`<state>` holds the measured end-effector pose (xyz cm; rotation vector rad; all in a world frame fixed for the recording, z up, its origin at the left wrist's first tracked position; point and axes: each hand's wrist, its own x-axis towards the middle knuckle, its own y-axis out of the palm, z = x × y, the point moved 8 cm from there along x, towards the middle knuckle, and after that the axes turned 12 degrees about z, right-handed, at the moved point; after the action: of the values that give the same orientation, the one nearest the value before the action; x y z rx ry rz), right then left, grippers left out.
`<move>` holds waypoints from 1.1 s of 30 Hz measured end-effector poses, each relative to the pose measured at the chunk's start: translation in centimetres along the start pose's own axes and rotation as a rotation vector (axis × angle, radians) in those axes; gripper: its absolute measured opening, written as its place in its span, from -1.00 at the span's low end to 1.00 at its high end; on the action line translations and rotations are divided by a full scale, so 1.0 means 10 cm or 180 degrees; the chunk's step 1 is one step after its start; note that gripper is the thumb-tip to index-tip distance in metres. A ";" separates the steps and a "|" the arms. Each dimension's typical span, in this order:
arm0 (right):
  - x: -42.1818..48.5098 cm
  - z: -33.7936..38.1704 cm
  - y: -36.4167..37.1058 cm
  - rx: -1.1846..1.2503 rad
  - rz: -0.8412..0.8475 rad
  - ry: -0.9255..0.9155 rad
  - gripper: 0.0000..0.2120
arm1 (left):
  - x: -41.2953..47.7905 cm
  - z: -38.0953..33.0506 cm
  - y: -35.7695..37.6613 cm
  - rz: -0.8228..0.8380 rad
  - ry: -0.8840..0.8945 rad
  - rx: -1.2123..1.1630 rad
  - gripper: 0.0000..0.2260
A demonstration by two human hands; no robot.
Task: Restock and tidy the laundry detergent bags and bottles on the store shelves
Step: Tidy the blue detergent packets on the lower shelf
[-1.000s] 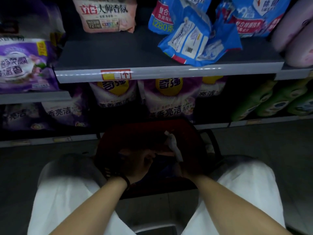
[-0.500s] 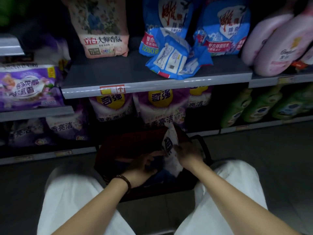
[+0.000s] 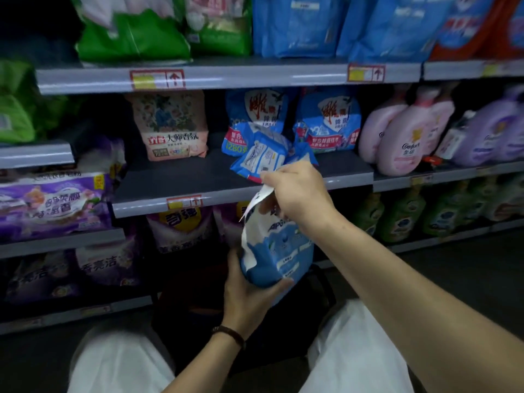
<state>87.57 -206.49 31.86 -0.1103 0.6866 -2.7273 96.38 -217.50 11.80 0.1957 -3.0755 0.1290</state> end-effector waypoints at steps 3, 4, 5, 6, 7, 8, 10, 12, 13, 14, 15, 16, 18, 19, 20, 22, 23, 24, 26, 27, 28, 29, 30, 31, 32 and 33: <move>0.01 0.42 -0.07 0.0286 0.0110 -0.0285 -0.54 | 0.07 -0.43 -0.16 -0.0178 0.0356 -0.0137 -0.23; 0.02 0.55 -0.12 0.0410 0.0140 -0.0343 -0.55 | 0.12 -0.53 -0.24 -0.0230 0.0406 -0.0172 -0.29; 0.01 0.68 -0.18 0.0482 0.0190 -0.0391 -0.57 | 0.17 -0.64 -0.31 -0.0249 0.0450 -0.0182 -0.34; 0.01 0.81 -0.24 0.0517 0.0261 -0.0445 -0.57 | 0.22 -0.75 -0.37 -0.0262 0.0468 -0.0176 -0.38; 0.02 0.92 -0.29 0.0560 0.0384 -0.0494 -0.57 | 0.27 -0.85 -0.43 -0.0308 0.0478 -0.0195 -0.42; 0.03 1.01 -0.32 0.0609 0.0540 -0.0543 -0.56 | 0.31 -0.95 -0.50 -0.0371 0.0478 -0.0222 -0.45; 0.05 1.11 -0.41 0.0761 0.0730 -0.0632 -0.47 | 0.39 -1.17 -0.60 -0.0467 0.0500 -0.0236 -0.54; 0.10 1.10 -0.67 0.0937 0.0377 -0.0878 -0.48 | 0.45 -1.40 -0.70 -0.0512 0.0510 -0.0329 -0.65; 0.12 1.07 -0.87 0.0830 -0.0040 -0.1102 -0.57 | 0.48 -1.52 -0.75 -0.0506 0.0499 -0.0410 -0.69; 0.13 0.99 -1.08 0.0543 -0.0545 -0.1276 -0.70 | 0.52 -1.62 -0.80 -0.0510 0.0483 -0.0486 -0.71; 0.15 0.89 -1.25 0.0283 -0.0927 -0.1321 -0.77 | 0.56 -1.71 -0.85 -0.0536 0.0463 -0.0566 -0.73; 0.19 0.77 -1.35 0.0179 -0.1101 -0.1230 -0.63 | 0.60 -1.80 -0.91 -0.0552 0.0445 -0.0668 -0.75; 0.33 0.50 -1.35 0.0262 -0.0690 -0.0864 -0.17 | 0.70 -2.01 -0.94 -0.0485 0.0376 -0.0949 -0.76; 0.41 0.39 -1.28 0.0362 -0.0251 -0.0703 0.00 | 0.75 -2.11 -0.93 -0.0433 0.0334 -0.1065 -0.76; 0.46 0.31 -1.17 0.0481 0.0242 -0.0615 0.07 | 0.81 -2.21 -0.93 -0.0392 0.0308 -0.1137 -0.75; 0.49 0.26 -1.02 0.0695 0.0908 -0.0615 0.01 | 0.94 -2.38 -0.92 -0.0298 0.0241 -0.1293 -0.72; 0.48 0.30 -0.98 0.0780 0.1082 -0.0735 -0.04 | 1.02 -2.44 -0.91 -0.0189 0.0197 -0.1382 -0.67; 0.47 0.36 -0.98 0.0836 0.1156 -0.0865 -0.07 | 1.10 -2.51 -0.89 -0.0034 0.0137 -0.1458 -0.60; 0.49 0.50 -1.07 0.0915 0.1014 -0.1033 -0.14 | 1.26 -2.63 -0.83 0.0296 -0.0030 -0.1495 -0.47; 0.52 0.56 -1.14 0.1021 0.0868 -0.1104 -0.17 | 1.36 -2.71 -0.80 0.0411 -0.0062 -0.1447 -0.45; 0.57 0.61 -1.21 0.1174 0.0722 -0.1178 -0.20 | 1.45 -2.80 -0.79 0.0473 -0.0044 -0.1347 -0.47; 0.61 0.65 -1.27 0.1352 0.0589 -0.1263 -0.23 | 1.56 -2.91 -0.79 0.0508 -0.0005 -0.1223 -0.48; 0.67 0.67 -1.33 0.1542 0.0455 -0.1321 -0.26 | 1.67 -3.03 -0.78 0.0513 0.0038 -0.1090 -0.49; 0.74 0.69 -1.40 0.1719 0.0313 -0.1360 -0.28 | 1.79 -3.17 -0.76 0.0489 0.0085 -0.0942 -0.49; 0.80 0.71 -1.47 0.1876 0.0159 -0.1390 -0.30 | 1.91 -3.30 -0.75 0.0452 0.0169 -0.0768 -0.51; 0.86 0.74 -1.55 0.1989 0.0014 -0.1437 -0.32 | 2.02 -3.43 -0.74 0.0388 0.0289 -0.0581 -0.54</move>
<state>76.03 -199.77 45.61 -0.5434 -0.2885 -2.6317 79.05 -224.30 47.74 -0.0062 -2.9850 -0.1337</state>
